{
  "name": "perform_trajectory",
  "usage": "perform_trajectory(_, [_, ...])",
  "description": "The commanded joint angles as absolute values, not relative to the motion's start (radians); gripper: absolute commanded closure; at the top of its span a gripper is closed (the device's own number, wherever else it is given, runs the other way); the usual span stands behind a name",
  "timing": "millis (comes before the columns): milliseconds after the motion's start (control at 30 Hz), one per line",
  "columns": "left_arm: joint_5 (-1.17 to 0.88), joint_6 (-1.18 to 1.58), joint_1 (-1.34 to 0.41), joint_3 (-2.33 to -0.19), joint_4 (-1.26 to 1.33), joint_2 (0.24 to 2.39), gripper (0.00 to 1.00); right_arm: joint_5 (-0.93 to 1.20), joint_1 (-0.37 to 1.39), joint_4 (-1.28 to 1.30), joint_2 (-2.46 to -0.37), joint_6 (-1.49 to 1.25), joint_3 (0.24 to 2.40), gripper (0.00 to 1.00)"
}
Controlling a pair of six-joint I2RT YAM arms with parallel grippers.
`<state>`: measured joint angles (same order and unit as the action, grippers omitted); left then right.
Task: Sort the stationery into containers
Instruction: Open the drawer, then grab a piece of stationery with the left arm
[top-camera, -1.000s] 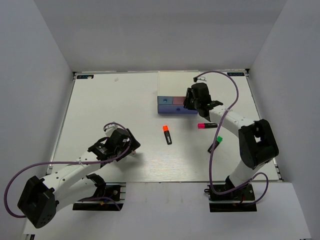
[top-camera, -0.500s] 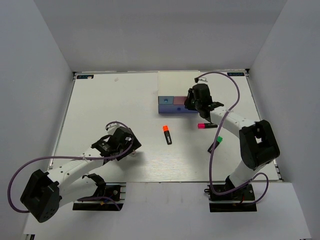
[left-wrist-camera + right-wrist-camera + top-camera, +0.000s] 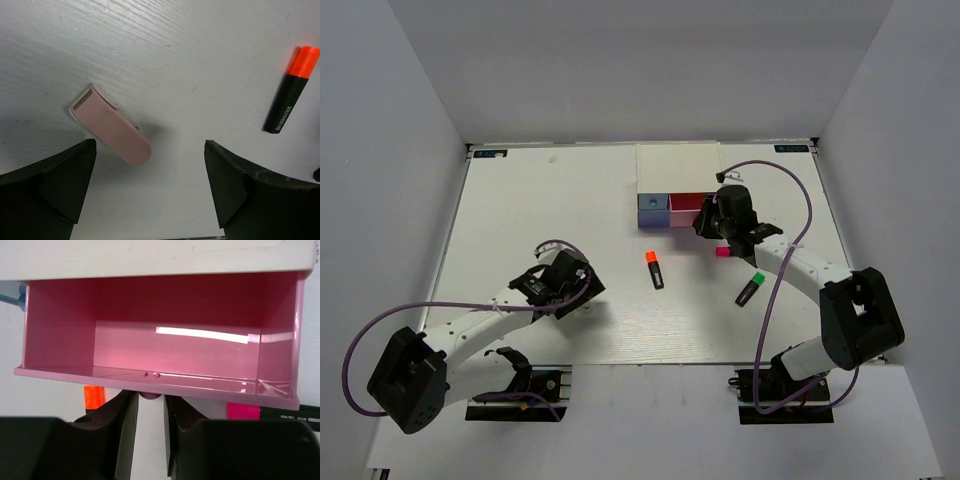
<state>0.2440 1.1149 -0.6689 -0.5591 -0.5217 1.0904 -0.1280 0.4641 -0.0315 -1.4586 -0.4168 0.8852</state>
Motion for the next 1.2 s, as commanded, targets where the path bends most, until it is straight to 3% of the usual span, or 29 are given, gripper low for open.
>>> perform_trajectory(0, [0.268,1.114,-0.667,-0.601,-0.54,1.091,0.01,-0.117,0.463,-0.038,-1.443,-0.422,0.887,0.8])
perform_trajectory(67, [0.281,1.123,-0.667,-0.62,-0.549,1.115,0.01,-0.109,0.462,-0.046,-1.447,-0.423,0.891,0.92])
perform_trajectory(200, [0.29,1.123,-0.667,-0.632,-0.572,1.137,0.01,-0.094,0.463,-0.04,-1.456,-0.428,0.896,0.92])
perform_trajectory(267, [0.29,1.123,-0.667,-0.641,-0.581,1.147,0.01,-0.089,0.465,-0.034,-1.453,-0.428,0.893,0.86])
perform_trajectory(300, [0.301,1.132,-0.667,-0.641,-0.581,1.147,0.01,-0.084,0.463,-0.029,-1.453,-0.428,0.891,0.72])
perform_trajectory(367, [0.301,1.132,-0.667,-0.652,-0.609,1.169,0.01,-0.069,0.465,-0.028,-1.445,-0.425,0.885,0.56])
perform_trajectory(400, [0.301,1.132,-0.667,-0.661,-0.609,1.169,0.07,-0.058,0.465,-0.023,-1.443,-0.419,0.881,0.43])
perform_trajectory(467, [0.301,1.132,-0.667,-0.661,-0.62,1.198,0.16,-0.045,0.462,-0.021,-1.436,-0.413,0.87,0.38])
perform_trajectory(633, [0.29,1.132,-0.667,-0.67,-0.62,1.216,0.45,-0.025,0.463,-0.002,-1.416,-0.402,0.859,0.37])
perform_trajectory(733, [0.281,1.123,-0.667,-0.68,-0.611,1.216,0.53,-0.017,0.463,-0.002,-1.407,-0.396,0.851,0.35])
perform_trajectory(900, [0.272,1.077,-0.667,-0.702,-0.583,1.216,0.75,0.041,0.462,0.031,-1.385,-0.368,0.841,0.35])
perform_trajectory(967, [0.272,1.03,-0.667,-0.715,-0.551,1.206,0.86,0.066,0.457,0.032,-1.37,-0.351,0.828,0.4])
perform_trajectory(1067, [0.262,0.956,-0.678,-0.738,-0.482,1.186,0.96,0.132,0.456,0.022,-1.345,-0.307,0.804,0.59])
perform_trajectory(1100, [0.246,0.936,-0.678,-0.748,-0.462,1.186,1.0,0.156,0.459,0.009,-1.339,-0.302,0.798,0.71])
perform_trajectory(1167, [0.212,0.869,-0.678,-0.759,-0.401,1.177,1.0,0.189,0.457,0.012,-1.312,-0.281,0.772,0.83])
